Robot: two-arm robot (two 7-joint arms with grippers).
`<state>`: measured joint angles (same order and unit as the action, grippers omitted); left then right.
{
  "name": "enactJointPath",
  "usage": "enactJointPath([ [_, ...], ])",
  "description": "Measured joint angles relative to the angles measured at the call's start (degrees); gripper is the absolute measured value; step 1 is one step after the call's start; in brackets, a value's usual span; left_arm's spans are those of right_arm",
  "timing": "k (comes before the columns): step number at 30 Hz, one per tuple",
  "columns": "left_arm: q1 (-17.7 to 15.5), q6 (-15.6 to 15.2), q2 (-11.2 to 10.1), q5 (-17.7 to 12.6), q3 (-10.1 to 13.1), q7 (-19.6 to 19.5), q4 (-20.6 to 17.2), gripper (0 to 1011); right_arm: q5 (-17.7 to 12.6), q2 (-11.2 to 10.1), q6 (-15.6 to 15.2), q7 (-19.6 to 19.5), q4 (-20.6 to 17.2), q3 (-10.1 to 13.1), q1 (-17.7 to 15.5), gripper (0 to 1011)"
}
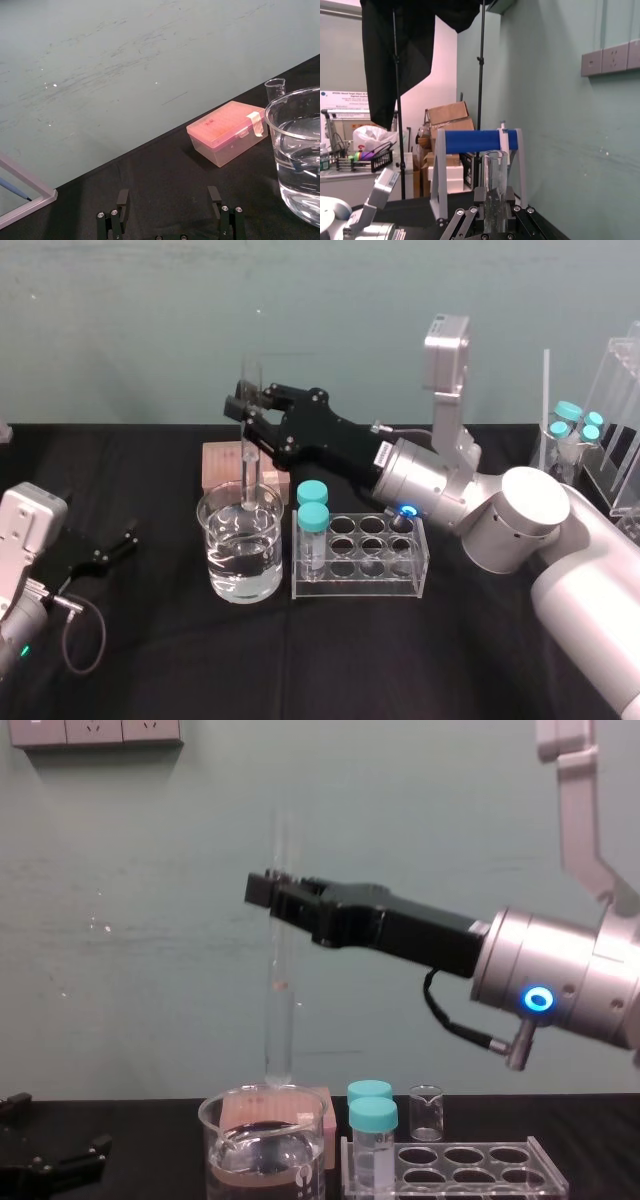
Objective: Hold the test tube with one hand and immerse one end into the beaker, then return it to the test tube rack.
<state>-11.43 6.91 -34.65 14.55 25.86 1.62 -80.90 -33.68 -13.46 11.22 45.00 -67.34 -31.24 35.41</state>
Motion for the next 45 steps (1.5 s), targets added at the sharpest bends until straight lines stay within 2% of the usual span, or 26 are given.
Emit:
enactJointPath([
  [9,0.0,0.0,0.0,0.0,0.0,0.0,0.0,1000,0.39,1.77,1.73,0.81,4.7,-1.49,1.12,226],
  [23,0.0,0.0,0.0,0.0,0.0,0.0,0.0,1000,4.07,3.89,5.26,0.55,11.14,-2.56,2.34,226],
  [45,0.0,0.0,0.0,0.0,0.0,0.0,0.0,1000,5.74,4.93,5.2,0.31,14.09,-1.46,2.71,226],
])
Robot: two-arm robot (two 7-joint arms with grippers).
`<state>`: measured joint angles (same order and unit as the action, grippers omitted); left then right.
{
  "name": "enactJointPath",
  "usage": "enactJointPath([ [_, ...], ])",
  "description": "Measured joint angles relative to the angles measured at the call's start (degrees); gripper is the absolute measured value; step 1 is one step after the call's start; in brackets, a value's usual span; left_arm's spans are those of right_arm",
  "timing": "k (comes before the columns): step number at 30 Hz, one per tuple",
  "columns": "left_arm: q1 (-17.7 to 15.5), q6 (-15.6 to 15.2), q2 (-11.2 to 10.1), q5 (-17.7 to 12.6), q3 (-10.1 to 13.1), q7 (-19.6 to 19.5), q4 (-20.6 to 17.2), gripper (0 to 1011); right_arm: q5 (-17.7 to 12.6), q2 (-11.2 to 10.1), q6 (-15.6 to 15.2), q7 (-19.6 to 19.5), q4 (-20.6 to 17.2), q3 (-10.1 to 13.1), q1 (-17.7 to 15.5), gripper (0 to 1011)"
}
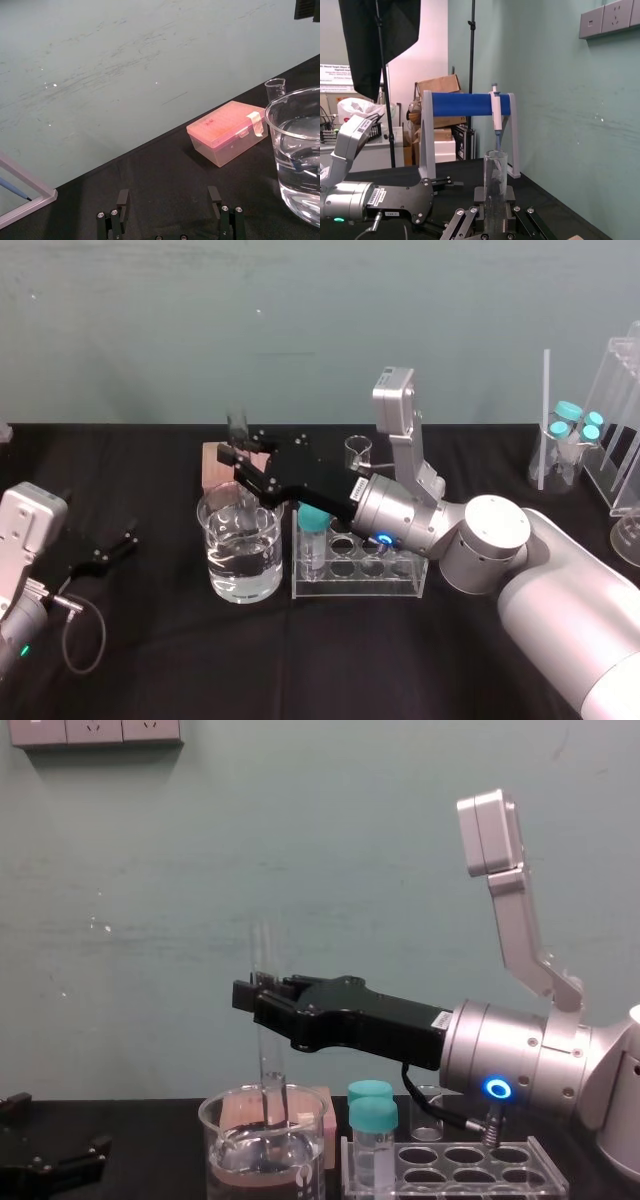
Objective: Hold the test tube with one hand and immerse one end into the beaker, then return it to the test tube rack.
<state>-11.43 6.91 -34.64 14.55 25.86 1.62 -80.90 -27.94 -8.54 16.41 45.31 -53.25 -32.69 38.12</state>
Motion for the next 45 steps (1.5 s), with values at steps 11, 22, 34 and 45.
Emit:
enactJointPath([
  [11,0.0,0.0,0.0,0.0,0.0,0.0,0.0,1000,-0.07,0.47,-0.54,0.06,0.5,0.46,-0.29,226],
  [22,0.0,0.0,0.0,0.0,0.0,0.0,0.0,1000,-0.03,0.91,-0.81,0.25,1.0,0.42,-0.3,226],
  [34,0.0,0.0,0.0,0.0,0.0,0.0,0.0,1000,0.26,1.03,-0.98,0.23,1.48,0.38,-0.38,226],
  [45,0.0,0.0,0.0,0.0,0.0,0.0,0.0,1000,0.43,1.2,-1.05,0.25,1.67,0.41,-0.34,226],
])
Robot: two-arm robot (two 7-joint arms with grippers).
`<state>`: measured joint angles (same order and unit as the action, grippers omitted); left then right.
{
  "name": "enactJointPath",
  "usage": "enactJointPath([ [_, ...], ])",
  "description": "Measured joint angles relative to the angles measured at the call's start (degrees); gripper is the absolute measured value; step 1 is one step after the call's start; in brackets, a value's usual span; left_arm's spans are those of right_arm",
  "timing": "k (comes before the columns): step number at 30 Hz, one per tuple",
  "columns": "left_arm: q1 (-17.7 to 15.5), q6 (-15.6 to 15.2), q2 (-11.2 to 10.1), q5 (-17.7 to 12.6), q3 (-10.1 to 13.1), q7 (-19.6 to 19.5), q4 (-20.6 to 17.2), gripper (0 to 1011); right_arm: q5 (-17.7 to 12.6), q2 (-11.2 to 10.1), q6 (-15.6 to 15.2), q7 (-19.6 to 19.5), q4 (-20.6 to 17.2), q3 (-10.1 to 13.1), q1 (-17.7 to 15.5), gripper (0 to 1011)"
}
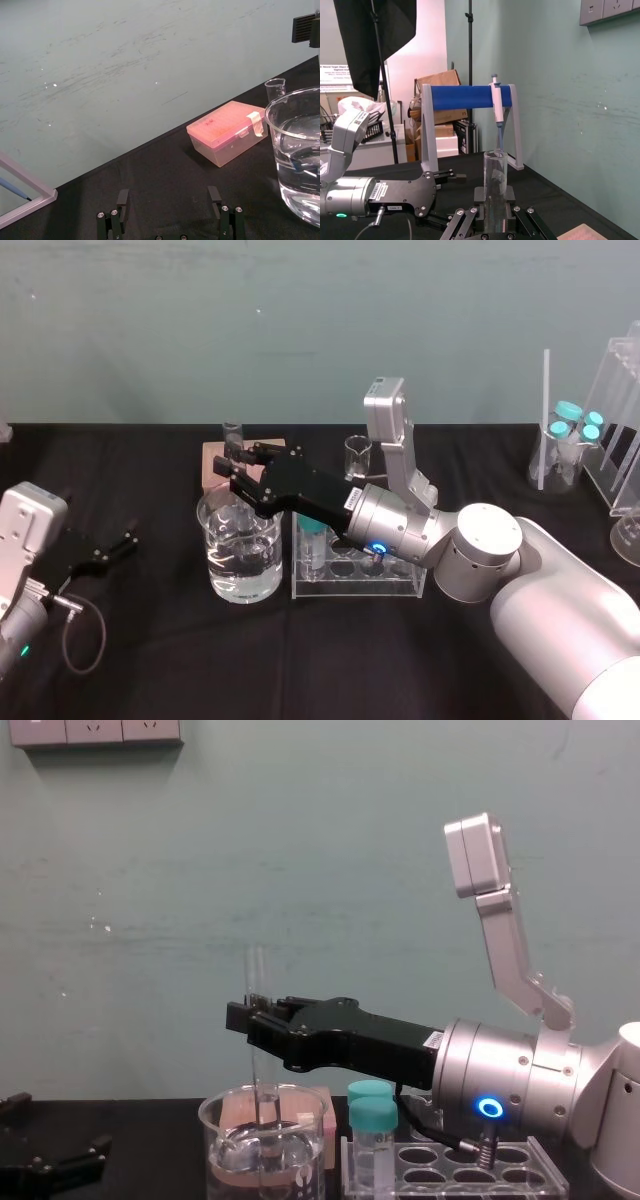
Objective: Hold the test tube with one hand and immerse one end into the beaker, then return it to the test tube rack.
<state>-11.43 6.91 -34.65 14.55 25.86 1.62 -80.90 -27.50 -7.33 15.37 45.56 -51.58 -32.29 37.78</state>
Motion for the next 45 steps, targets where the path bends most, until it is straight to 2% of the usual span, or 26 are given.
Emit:
enactJointPath([
  [45,0.0,0.0,0.0,0.0,0.0,0.0,0.0,1000,-0.09,-0.09,0.31,0.55,-0.22,0.22,-0.04,226],
])
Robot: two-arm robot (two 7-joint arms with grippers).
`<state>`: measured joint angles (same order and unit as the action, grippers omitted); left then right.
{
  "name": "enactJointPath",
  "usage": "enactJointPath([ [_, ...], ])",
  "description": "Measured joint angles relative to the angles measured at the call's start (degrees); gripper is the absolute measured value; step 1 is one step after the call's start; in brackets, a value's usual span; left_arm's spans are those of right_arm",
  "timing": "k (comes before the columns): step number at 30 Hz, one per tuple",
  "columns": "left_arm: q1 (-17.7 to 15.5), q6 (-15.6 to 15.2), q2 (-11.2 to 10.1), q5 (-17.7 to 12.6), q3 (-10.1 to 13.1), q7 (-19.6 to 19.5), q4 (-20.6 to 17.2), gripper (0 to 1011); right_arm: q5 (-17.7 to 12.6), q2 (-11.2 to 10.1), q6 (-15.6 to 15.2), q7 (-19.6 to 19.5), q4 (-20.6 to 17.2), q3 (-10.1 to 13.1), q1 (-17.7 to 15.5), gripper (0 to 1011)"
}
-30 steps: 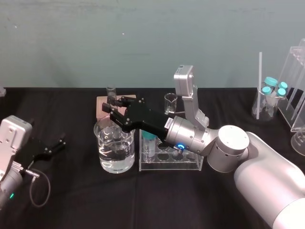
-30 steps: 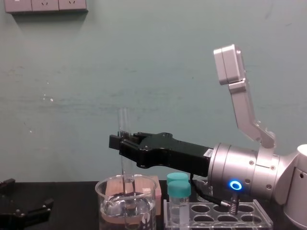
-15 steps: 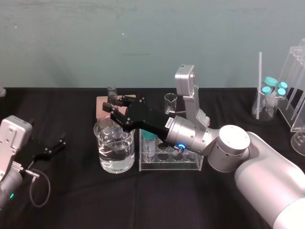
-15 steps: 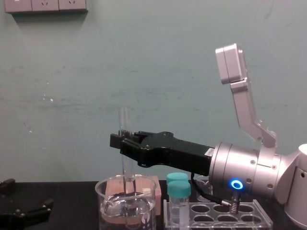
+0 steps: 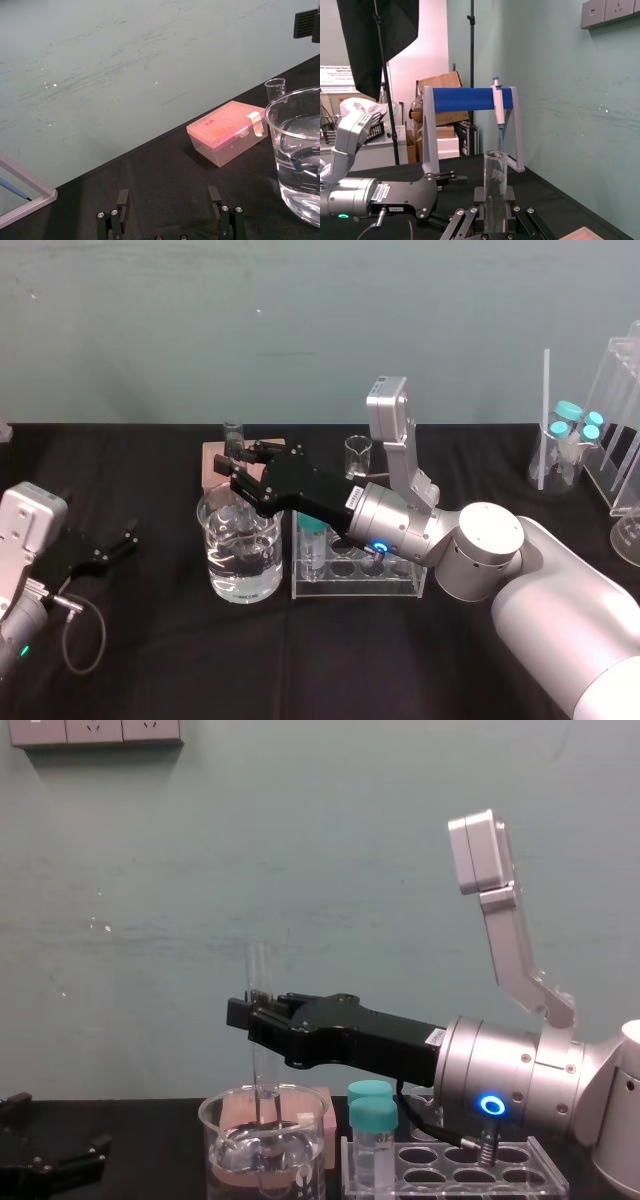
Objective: Hold the test tube with one hand and immerse one end into the beaker, then return it to the test tube rack.
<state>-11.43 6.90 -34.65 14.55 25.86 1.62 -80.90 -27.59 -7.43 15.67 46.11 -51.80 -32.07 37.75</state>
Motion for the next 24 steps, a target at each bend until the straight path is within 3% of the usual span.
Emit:
enactJointPath([
  [24,0.0,0.0,0.0,0.0,0.0,0.0,0.0,1000,-0.13,-0.29,-0.19,-0.35,-0.7,-0.02,-0.22,226],
])
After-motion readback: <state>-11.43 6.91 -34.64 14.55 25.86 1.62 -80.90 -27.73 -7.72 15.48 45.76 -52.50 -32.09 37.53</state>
